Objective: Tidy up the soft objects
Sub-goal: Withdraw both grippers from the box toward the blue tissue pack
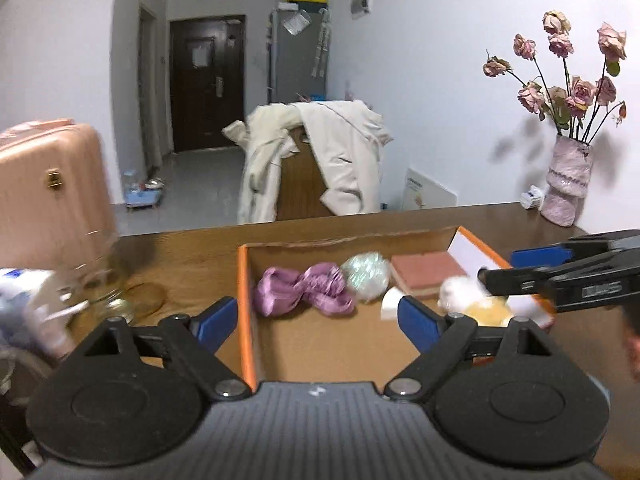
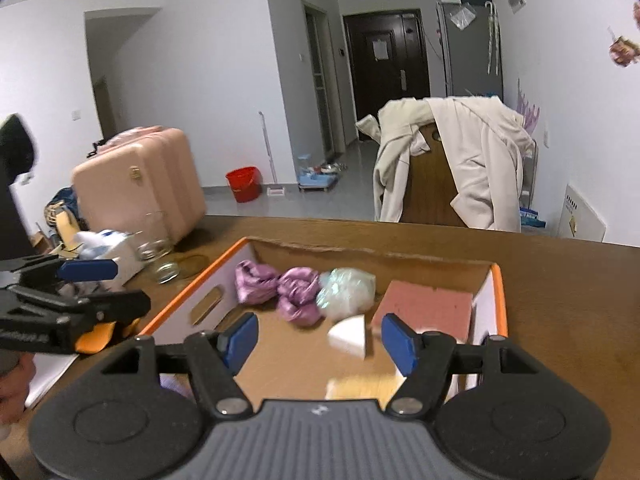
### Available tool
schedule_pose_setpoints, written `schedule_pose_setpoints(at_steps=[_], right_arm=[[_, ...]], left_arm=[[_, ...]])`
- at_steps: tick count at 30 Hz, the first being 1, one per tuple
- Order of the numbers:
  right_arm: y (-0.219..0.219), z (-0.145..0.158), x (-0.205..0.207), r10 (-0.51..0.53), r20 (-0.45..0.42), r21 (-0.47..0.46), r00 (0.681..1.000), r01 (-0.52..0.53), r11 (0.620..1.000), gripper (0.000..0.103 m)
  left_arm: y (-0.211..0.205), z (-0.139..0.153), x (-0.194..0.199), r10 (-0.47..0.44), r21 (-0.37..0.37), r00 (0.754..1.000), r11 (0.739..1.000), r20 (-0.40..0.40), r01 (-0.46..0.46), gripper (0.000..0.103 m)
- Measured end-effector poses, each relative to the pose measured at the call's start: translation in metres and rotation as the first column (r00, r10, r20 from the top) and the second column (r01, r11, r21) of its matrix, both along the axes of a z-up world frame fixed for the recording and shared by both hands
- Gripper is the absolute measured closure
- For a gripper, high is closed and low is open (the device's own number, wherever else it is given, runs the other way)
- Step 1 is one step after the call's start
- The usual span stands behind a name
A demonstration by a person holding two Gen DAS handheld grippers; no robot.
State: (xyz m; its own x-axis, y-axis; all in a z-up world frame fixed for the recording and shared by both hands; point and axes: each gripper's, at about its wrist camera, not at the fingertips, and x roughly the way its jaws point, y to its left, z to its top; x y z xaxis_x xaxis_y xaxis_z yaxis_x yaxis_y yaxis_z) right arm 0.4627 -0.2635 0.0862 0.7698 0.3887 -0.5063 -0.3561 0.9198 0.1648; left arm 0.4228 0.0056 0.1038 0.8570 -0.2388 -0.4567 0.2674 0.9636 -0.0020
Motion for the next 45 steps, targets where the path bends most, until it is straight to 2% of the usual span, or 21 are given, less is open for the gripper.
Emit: schedule_pose_setpoints(at_steps=[3, 6, 12, 18, 23, 30, 32, 33, 34, 36, 38, 40, 43, 45], right_arm=[[-0.009, 0.003, -0.048, 0.018, 0.031, 0.024, 0.999, -0.018, 1.0, 0.033], [-0.017, 0.001, -0.09, 0.011, 0.055, 0.033, 0.998, -0.012, 0.999, 0.03], [-0.026, -0.02, -0.159, -0.04, 0.056, 0.017, 0.998, 0.039, 0.999, 0.028], [-0.032, -0.051, -0.196, -0.126, 0.01, -0.028, 0.992, 0.126, 0.992, 0.028], [-0.033, -0.069, -0.212, -0.145, -0.013, -0.015, 0.989, 0.145, 0.989, 0.028], [-0.011, -0.092, -0.197, -0.093, 0.01, -0.095, 0.996, 0.093, 0.991, 0.028], [-0.006, -0.1, -0.188, -0.092, -0.023, -0.109, 0.996, 0.089, 0.99, 0.029], [-0.004, -0.104, -0.185, -0.082, -0.043, -0.097, 0.996, 0.078, 0.992, 0.031], [-0.002, -0.106, -0.184, -0.062, -0.064, -0.076, 0.996, 0.057, 0.995, 0.038], [0.007, -0.11, -0.19, -0.017, -0.093, -0.067, 0.995, 0.011, 0.998, 0.045], [0.023, -0.113, -0.205, 0.043, -0.091, -0.096, 0.995, -0.052, 0.994, 0.05], [0.044, -0.115, -0.225, 0.133, -0.066, -0.144, 0.989, -0.141, 0.98, 0.05], [0.068, -0.115, -0.252, 0.275, -0.05, -0.187, 0.96, -0.28, 0.942, 0.049], [0.071, -0.109, -0.259, 0.249, -0.054, -0.201, 0.967, -0.254, 0.946, 0.048]], left_arm=[[0.009, -0.004, -0.041, 0.008, -0.003, 0.999, 1.0, 0.04, -0.008, 0.014], [0.019, -0.011, -0.077, 0.02, -0.029, 0.999, 0.999, 0.048, -0.019, 0.012], [0.018, -0.043, -0.127, 0.052, -0.015, 0.998, 0.999, 0.02, -0.052, 0.01], [0.005, -0.069, -0.152, 0.011, -0.041, 0.999, 0.999, -0.042, -0.013, 0.01], [-0.003, -0.076, -0.158, -0.011, -0.048, 0.998, 0.999, -0.056, 0.009, 0.01], [-0.007, -0.081, -0.165, -0.045, -0.083, 0.997, 0.996, -0.064, 0.04, 0.008], [-0.009, -0.085, -0.17, -0.053, -0.083, 0.996, 0.995, -0.072, 0.047, 0.008], [-0.009, -0.087, -0.173, -0.055, -0.081, 0.996, 0.995, -0.073, 0.049, 0.008], [-0.009, -0.088, -0.177, -0.053, -0.082, 0.996, 0.996, -0.072, 0.047, 0.008], [-0.006, -0.092, -0.187, -0.062, -0.097, 0.995, 0.994, -0.073, 0.055, 0.008], [-0.002, -0.096, -0.195, -0.063, -0.119, 0.994, 0.991, -0.085, 0.053, 0.008], [0.004, -0.099, -0.204, -0.055, -0.144, 0.993, 0.989, -0.101, 0.04, 0.008], [0.011, -0.103, -0.216, -0.068, -0.185, 0.991, 0.982, -0.116, 0.045, 0.009], [0.011, -0.104, -0.219, -0.074, -0.184, 0.99, 0.982, -0.12, 0.051, 0.009]])
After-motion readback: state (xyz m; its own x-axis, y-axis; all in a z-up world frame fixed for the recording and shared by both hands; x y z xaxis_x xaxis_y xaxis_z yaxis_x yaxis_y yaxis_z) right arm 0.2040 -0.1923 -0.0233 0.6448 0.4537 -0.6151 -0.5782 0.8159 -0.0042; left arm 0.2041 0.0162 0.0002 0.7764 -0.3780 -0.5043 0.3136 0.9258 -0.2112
